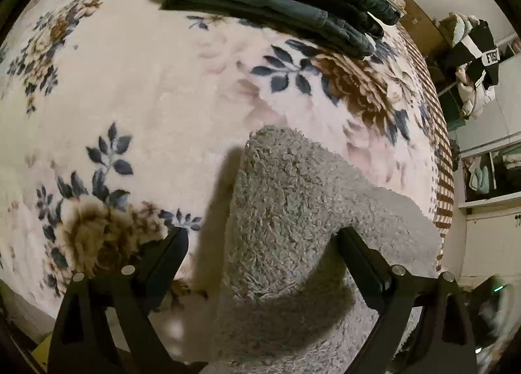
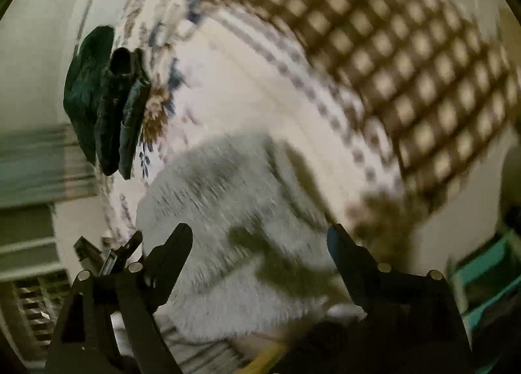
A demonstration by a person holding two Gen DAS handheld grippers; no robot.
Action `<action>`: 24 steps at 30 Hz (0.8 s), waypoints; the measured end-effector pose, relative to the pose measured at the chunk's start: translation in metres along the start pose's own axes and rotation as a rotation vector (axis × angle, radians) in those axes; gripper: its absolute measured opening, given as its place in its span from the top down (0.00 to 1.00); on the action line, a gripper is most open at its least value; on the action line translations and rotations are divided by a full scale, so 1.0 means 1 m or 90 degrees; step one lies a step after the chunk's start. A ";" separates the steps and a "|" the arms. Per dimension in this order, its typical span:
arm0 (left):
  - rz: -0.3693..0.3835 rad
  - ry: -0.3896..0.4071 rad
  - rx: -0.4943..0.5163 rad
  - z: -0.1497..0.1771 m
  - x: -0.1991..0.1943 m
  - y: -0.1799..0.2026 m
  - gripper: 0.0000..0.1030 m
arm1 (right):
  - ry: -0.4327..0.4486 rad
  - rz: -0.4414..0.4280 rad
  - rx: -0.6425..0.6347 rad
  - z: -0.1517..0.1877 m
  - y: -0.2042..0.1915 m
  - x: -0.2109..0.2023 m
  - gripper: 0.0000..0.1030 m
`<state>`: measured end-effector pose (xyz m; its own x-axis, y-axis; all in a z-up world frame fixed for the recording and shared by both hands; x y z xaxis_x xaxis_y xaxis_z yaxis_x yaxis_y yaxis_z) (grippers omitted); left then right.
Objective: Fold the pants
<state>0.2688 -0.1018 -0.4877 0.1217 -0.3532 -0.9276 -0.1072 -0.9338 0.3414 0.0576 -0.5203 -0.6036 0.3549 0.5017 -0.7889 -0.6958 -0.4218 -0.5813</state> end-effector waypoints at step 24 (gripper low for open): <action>0.022 0.007 0.030 0.004 -0.010 0.010 0.07 | -0.003 0.020 -0.050 -0.010 -0.026 0.021 0.27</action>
Point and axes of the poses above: each gripper's, at about its wrist camera, not at the fingertips, and x roughly the way its jaws point, y to its right, z to its underside, the point moved 2 cm from there along x, roughly the way its jaws point, and after that the axes turned 2 degrees about x, right-handed, at the moved point
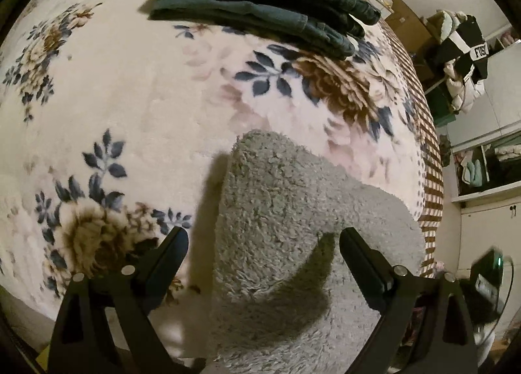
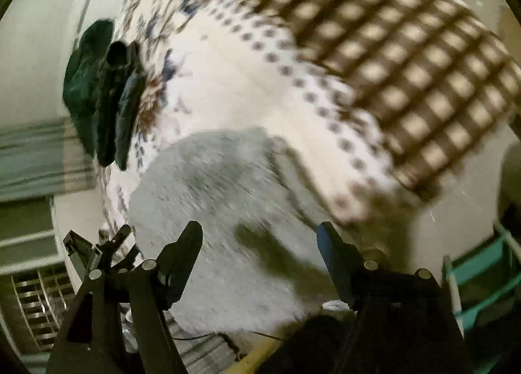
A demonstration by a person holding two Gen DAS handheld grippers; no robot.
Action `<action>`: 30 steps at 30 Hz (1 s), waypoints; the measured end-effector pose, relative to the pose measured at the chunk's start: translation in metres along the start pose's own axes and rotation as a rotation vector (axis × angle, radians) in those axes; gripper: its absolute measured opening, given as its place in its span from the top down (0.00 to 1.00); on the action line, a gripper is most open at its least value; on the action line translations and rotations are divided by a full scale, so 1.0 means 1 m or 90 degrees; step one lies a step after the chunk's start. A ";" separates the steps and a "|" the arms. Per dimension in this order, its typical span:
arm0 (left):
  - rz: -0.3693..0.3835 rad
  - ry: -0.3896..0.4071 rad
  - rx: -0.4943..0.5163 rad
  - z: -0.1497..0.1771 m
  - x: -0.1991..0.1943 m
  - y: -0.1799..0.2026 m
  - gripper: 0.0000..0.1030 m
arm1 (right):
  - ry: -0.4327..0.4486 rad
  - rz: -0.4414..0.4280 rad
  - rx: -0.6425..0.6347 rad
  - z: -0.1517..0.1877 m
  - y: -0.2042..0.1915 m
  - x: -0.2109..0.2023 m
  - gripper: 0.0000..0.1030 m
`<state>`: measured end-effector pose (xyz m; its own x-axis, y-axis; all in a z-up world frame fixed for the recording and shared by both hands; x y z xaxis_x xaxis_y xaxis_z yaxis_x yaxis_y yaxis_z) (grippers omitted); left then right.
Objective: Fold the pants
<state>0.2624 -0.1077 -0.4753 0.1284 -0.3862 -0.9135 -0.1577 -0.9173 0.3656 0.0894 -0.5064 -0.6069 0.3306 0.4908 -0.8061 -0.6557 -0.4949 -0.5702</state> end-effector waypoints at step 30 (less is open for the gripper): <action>0.206 -0.095 -0.072 0.055 0.055 -0.034 0.01 | -0.217 -0.193 -0.031 0.028 0.020 0.116 0.00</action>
Point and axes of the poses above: each gripper's, at about its wrist camera, not at the fingertips, and x roughly the way its jaws point, y to its right, z to its underside, the point moved 2 cm from there along x, roughly the way its jaws point, and after that the axes turned 2 degrees about x, right-handed, at the moved point
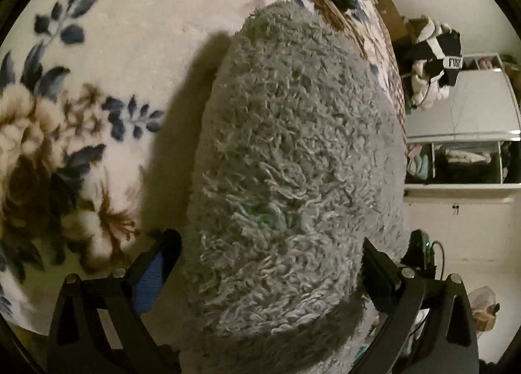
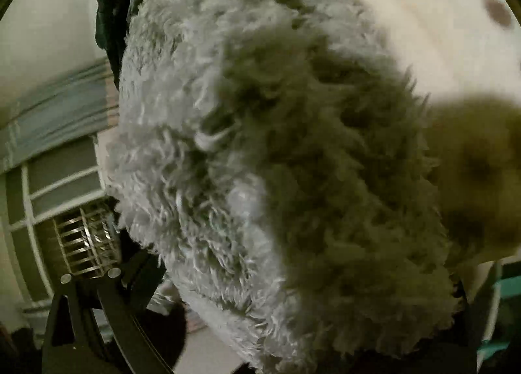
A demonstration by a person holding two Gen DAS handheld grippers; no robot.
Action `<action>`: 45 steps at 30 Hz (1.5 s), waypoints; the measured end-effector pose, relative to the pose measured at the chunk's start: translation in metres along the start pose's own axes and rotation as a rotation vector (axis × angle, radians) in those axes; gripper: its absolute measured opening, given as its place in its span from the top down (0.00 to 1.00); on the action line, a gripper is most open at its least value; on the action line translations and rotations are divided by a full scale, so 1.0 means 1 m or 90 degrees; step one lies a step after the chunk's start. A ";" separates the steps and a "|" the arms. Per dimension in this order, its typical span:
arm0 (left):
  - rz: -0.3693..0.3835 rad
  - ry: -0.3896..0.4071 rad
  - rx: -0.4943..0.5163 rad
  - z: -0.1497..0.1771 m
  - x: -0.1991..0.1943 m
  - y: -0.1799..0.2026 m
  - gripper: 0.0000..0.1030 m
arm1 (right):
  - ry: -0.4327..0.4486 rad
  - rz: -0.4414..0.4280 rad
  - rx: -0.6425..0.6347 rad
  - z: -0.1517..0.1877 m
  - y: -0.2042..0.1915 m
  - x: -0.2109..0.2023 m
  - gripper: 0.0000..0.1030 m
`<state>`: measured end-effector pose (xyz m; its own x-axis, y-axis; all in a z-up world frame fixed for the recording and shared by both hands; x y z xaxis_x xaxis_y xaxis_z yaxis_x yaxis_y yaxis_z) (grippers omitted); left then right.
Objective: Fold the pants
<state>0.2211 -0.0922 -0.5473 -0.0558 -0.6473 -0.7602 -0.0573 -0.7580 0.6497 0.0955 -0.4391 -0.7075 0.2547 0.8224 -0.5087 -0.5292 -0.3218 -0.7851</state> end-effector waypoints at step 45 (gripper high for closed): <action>-0.026 0.122 0.047 -0.440 -0.109 0.004 0.54 | 0.238 0.138 -0.178 -0.261 -0.452 0.063 0.65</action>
Point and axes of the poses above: each gripper's, at about its wrist camera, not at the fingertips, and x roughly the way its jaws point, y to its right, z to its underside, the point moved 2 cm from there along x, roughly the way its jaws point, and after that the axes turned 2 degrees about x, right-handed, at the moved point
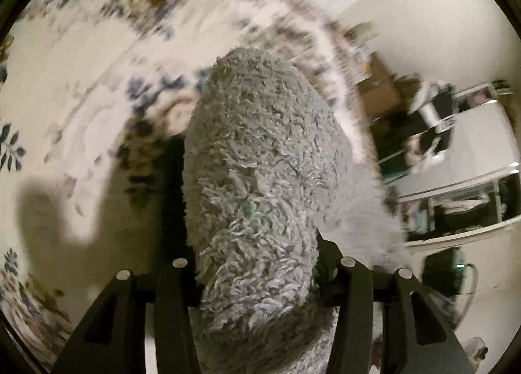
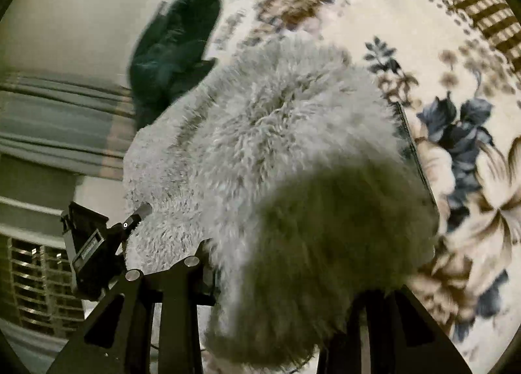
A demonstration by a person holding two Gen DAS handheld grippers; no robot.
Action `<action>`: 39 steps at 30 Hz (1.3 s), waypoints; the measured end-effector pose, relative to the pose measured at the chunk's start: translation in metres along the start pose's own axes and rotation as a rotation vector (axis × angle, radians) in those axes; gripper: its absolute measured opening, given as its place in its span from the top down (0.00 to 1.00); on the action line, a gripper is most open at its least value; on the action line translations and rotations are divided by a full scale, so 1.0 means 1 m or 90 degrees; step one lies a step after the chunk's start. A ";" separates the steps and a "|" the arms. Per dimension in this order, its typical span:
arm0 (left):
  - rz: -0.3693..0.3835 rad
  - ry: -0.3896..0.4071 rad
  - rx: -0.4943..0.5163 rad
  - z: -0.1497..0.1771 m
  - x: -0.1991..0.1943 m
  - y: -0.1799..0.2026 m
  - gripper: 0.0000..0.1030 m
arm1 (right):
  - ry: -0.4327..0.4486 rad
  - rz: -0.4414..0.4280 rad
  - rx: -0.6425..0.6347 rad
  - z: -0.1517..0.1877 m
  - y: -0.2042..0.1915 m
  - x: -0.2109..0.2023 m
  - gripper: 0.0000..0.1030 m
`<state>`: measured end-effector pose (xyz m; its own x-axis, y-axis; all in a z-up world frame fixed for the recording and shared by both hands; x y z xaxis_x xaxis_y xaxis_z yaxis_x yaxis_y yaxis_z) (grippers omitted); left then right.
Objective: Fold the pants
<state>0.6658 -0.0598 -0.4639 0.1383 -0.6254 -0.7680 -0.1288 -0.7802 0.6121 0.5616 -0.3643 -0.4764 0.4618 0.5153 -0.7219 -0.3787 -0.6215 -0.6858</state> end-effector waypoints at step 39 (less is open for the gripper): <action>-0.365 0.225 0.220 0.193 -0.258 0.225 0.05 | 0.239 0.388 -0.285 0.196 -0.179 -0.268 0.01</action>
<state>0.4119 -0.0709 -0.1645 0.5751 -0.1363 -0.8067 -0.2348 -0.9720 -0.0032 0.3489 -0.2754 -0.1783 0.5454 -0.1679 -0.8212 -0.3319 -0.9429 -0.0276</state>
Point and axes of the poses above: each gripper's, at about its wrist camera, not at the fingertips, and x roughly the way its jaws point, y to its right, z to its underside, the point moved 2 cm from there along x, roughly the way its jaws point, and after that the axes turned 2 degrees about x, right-handed, at the moved point
